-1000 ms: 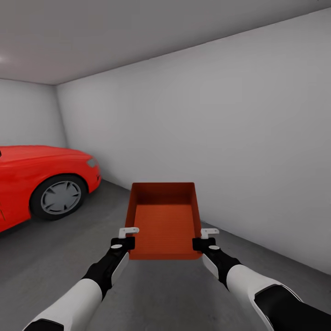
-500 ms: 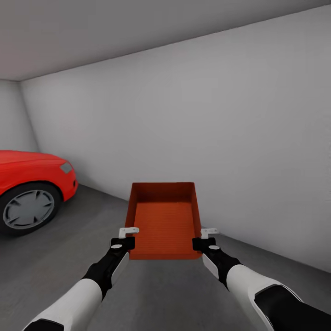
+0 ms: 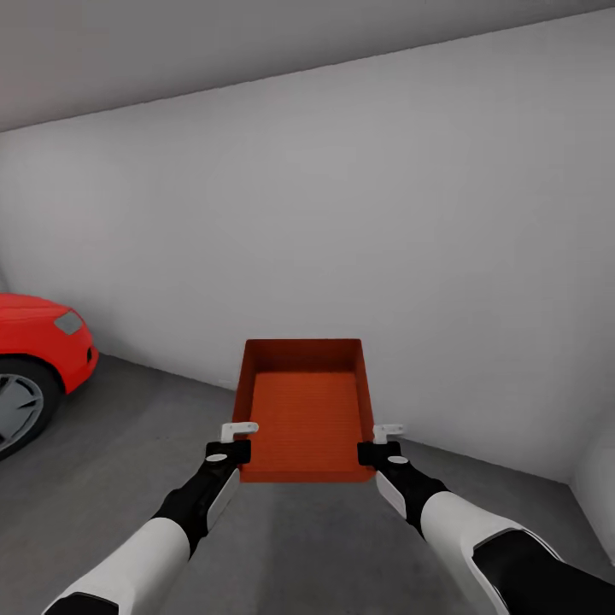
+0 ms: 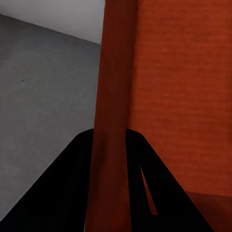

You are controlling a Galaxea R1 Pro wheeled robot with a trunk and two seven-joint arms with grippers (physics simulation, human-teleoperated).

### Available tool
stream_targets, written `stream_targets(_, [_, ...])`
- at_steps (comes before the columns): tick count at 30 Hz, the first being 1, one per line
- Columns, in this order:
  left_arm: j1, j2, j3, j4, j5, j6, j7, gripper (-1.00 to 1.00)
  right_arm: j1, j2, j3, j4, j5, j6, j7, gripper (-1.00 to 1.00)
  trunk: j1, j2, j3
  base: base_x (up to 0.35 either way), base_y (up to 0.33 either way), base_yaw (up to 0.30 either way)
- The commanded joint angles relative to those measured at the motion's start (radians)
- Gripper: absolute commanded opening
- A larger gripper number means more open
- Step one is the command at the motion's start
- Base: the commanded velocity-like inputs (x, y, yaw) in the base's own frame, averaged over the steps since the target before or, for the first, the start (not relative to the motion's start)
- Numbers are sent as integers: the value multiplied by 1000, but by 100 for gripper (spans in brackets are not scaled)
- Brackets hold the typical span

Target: Move the two storage containers from the living room to the garage. In the garage, place one container on the floor and stack the other container on top of it (either order is fine).

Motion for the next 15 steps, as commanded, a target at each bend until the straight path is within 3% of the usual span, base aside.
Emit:
stream_targets(1, [-1, 8, 17, -6, -20, 8, 65, -100, 0, -10, -16, 17, -14, -4, -7, -100, 1, -1, 0, 161, 95, -246])
stream_targets(15, [-1, 8, 17, -6, -20, 8, 64, -100, 0, -11, -16, 17, -14, -4, -7, -100, 1, -1, 0, 230, 195, -246])
